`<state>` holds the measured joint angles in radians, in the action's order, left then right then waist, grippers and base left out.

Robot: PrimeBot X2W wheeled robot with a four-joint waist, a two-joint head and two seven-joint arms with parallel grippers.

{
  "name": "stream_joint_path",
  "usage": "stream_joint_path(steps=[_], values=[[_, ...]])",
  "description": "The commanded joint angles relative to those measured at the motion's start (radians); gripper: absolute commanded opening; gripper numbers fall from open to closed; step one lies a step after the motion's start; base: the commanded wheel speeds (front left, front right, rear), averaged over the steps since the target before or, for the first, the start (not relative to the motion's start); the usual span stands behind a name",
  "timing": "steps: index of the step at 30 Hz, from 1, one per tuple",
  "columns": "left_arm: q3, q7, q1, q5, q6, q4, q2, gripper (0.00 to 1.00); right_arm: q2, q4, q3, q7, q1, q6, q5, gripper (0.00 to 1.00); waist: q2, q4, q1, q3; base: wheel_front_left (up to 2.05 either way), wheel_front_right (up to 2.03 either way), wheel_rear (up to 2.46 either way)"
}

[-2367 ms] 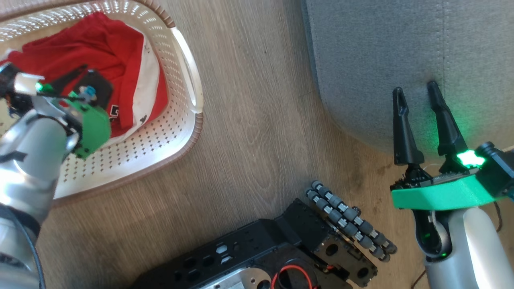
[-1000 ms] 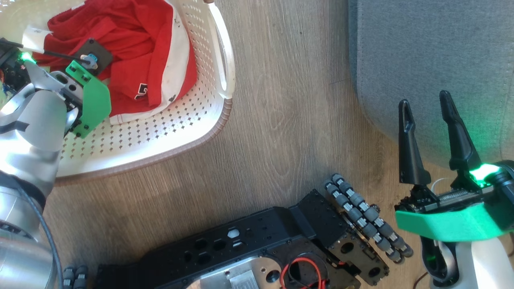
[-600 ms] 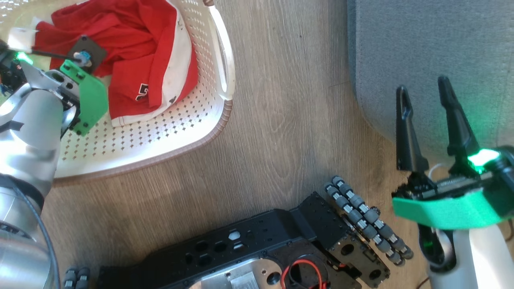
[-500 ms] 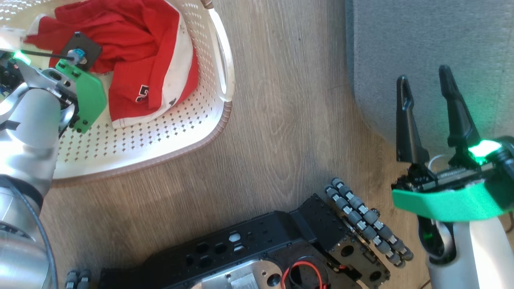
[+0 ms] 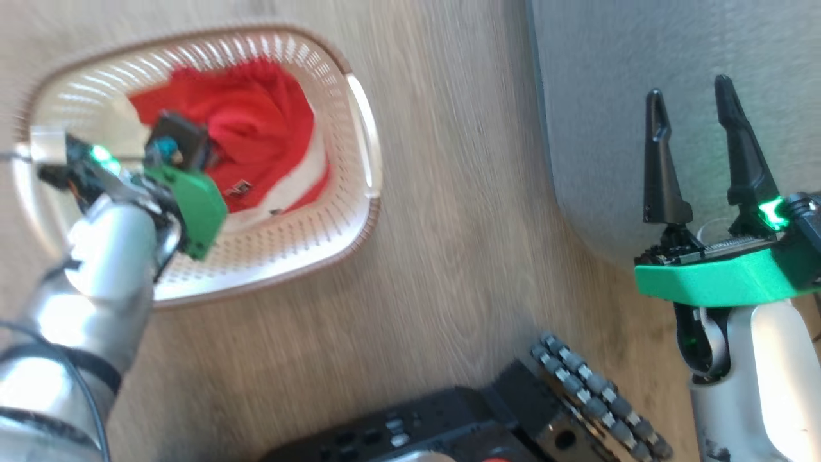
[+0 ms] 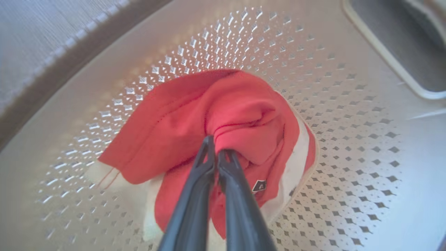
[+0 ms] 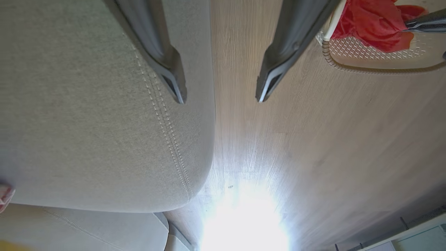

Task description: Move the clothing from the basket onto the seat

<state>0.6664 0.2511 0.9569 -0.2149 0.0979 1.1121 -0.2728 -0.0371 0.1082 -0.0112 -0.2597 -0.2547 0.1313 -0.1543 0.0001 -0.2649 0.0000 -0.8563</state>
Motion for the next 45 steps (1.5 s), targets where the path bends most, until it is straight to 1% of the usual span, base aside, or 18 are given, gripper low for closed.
stream_joint_path(steps=[1,8,9,12,16,19,24,32,33,38,45], values=[[-0.045,0.01,-0.05,-0.013,-0.011,-0.045,-0.02,0.0,-0.013,0.011,-0.002,-0.002,0.038,-0.001,0.013,1.0,-0.0001,0.059,0.0,0.132,0.0,0.0,0.0],[-0.122,0.011,-0.182,-0.025,-0.025,-0.206,0.009,0.0,-0.013,-0.039,0.017,-0.002,0.057,-0.001,0.04,1.0,-0.0001,0.113,0.0,0.29,0.0,0.0,0.0],[-0.122,0.011,-0.182,-0.025,-0.025,-0.206,0.009,0.0,-0.013,-0.039,0.017,-0.002,0.057,-0.001,0.04,1.0,-0.0001,0.113,0.0,0.29,0.0,0.0,0.0],[-0.172,0.011,-0.243,-0.028,-0.025,-0.283,0.024,0.0,-0.013,-0.064,0.015,-0.002,0.066,-0.001,0.048,1.0,-0.0001,0.133,0.0,0.354,0.0,0.0,0.0],[-0.232,0.011,-0.321,0.007,-0.031,-0.419,0.035,0.0,-0.013,-0.091,0.02,-0.002,0.08,-0.001,0.049,1.0,-0.0001,0.152,0.0,0.431,0.0,0.0,0.0],[-0.29,0.011,-0.381,0.029,-0.037,-0.526,0.055,0.0,-0.013,-0.108,0.022,-0.002,0.091,-0.001,0.05,1.0,-0.0001,0.17,0.0,0.48,0.0,0.0,0.0],[-0.389,0.011,-0.466,0.049,-0.023,-0.679,0.107,0.0,-0.013,-0.136,0.018,-0.002,0.109,-0.001,0.054,1.0,-0.0001,0.197,0.0,0.562,0.0,0.0,0.0],[-0.545,0.011,-0.574,0.059,0.007,-0.88,0.18,0.0,-0.013,-0.174,0.01,-0.002,0.144,-0.001,0.048,1.0,-0.0001,0.228,0.0,0.684,0.0,0.0,0.0],[-0.573,0.011,-0.59,0.055,0.014,-0.926,0.194,0.0,-0.013,-0.182,0.01,-0.002,0.154,-0.001,0.047,1.0,-0.0001,0.239,0.0,0.708,0.0,0.0,0.0],[-0.614,0.011,-0.61,0.06,0.024,-1.033,0.214,0.0,-0.013,-0.194,0.007,-0.002,0.172,-0.001,0.044,1.0,-0.0001,0.259,0.0,0.757,0.0,0.0,0.0],[-0.616,0.011,-0.599,0.057,0.03,-1.159,0.221,0.0,-0.013,-0.189,0.007,-0.002,0.185,-0.001,0.038,1.0,-0.0001,0.277,0.0,0.781,0.0,0.0,0.0]])
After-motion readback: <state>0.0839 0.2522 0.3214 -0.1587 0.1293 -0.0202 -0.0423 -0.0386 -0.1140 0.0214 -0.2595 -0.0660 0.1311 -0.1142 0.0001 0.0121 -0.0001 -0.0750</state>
